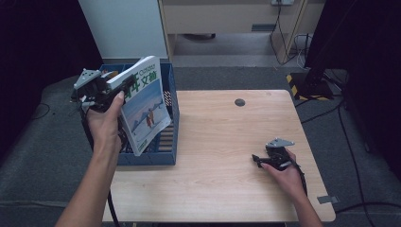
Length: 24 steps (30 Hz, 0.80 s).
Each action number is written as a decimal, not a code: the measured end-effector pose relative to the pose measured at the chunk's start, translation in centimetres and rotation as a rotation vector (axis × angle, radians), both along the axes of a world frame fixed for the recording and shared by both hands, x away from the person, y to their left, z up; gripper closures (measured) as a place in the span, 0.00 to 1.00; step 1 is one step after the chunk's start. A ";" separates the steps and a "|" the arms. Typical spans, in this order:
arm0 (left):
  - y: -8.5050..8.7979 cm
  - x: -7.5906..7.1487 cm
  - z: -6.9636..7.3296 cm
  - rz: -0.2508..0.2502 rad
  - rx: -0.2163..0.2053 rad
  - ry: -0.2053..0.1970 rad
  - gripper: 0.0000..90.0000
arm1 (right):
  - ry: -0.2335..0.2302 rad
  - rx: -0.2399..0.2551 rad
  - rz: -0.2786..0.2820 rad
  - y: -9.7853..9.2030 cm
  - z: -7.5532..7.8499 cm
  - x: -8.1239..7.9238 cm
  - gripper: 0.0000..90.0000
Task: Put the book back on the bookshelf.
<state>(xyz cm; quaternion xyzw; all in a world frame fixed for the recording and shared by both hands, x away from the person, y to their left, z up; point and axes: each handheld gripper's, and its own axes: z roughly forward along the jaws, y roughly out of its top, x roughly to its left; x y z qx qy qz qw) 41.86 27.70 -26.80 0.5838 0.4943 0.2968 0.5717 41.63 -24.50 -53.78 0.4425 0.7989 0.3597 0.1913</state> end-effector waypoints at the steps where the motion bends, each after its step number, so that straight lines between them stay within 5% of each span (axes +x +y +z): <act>1: 0.0 0.0 0.0 0.001 0.003 0.000 0.81 | 0.000 0.001 0.000 0.0 0.0 0.0 0.28; 24: -2.5 1.0 -0.6 -0.008 -0.012 0.009 0.81 | 0.001 0.001 0.006 -0.1 0.0 0.0 0.28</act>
